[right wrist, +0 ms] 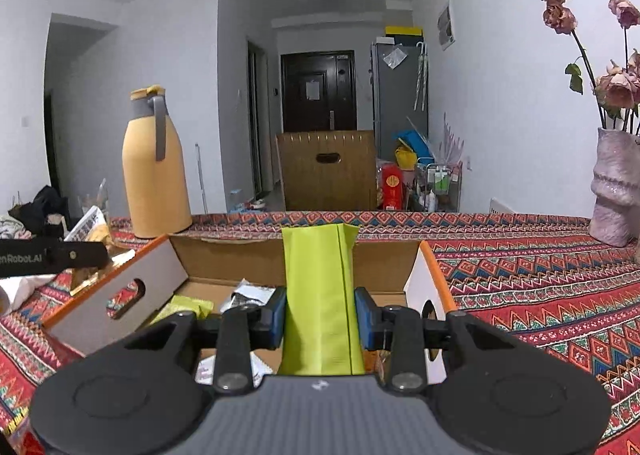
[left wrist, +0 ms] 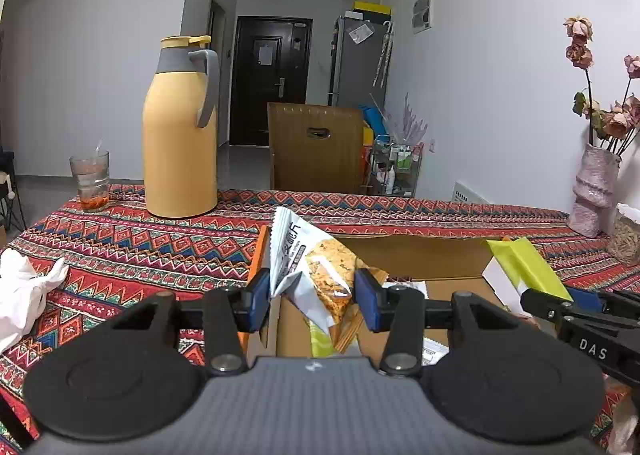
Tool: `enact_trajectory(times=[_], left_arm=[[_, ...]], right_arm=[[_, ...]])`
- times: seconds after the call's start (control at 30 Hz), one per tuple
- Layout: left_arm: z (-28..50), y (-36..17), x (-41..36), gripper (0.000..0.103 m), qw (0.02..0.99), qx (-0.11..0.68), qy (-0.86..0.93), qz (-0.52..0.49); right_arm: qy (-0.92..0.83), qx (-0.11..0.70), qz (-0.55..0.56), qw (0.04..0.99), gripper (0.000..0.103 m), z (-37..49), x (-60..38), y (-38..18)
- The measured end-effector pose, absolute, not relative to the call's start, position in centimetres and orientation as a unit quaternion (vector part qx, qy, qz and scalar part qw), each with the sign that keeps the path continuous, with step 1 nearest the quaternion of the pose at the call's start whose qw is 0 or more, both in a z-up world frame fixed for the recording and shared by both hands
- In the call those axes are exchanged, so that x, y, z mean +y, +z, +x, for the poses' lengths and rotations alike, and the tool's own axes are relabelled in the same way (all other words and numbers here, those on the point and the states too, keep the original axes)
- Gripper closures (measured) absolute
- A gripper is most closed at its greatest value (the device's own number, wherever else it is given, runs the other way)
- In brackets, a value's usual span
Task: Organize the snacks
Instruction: 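Carry both snacks over the box and open both tools to drop them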
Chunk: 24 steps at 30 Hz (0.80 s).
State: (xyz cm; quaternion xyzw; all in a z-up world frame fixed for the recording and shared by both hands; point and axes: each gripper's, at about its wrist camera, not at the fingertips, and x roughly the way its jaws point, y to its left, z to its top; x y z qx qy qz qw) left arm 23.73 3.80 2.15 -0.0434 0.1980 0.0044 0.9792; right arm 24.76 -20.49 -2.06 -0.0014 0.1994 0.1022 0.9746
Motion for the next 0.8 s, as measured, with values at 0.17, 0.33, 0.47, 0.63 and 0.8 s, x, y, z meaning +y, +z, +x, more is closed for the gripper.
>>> enact_trajectory(times=[0.17, 0.33, 0.47, 0.63, 0.8], left_arm=[[23.5, 2.1, 3.7, 0.041, 0.979, 0.199, 0.006, -0.047], [22.8, 2.6, 3.9, 0.001, 0.983, 0.177, 0.019, -0.054], [22.5, 2.8, 4.0, 0.000, 0.983, 0.171, 0.019, -0.061], [22.6, 2.7, 4.0, 0.000, 0.982, 0.175, 0.022, -0.060], [22.6, 2.6, 4.0, 0.000, 0.982, 0.179, 0.023, -0.062]], right_arm=[[0.099, 0.208, -0.003, 0.973, 0.067, 24.7, -20.7, -2.3], [0.095, 0.204, 0.003, 0.974, 0.023, 24.5, -20.8, -2.1], [0.080, 0.195, 0.012, 0.977, 0.000, 24.3, -21.1, -2.0], [0.078, 0.200, 0.014, 0.977, 0.000, 24.5, -21.1, -2.1], [0.076, 0.200, 0.015, 0.977, 0.000, 24.5, -21.1, -2.1]])
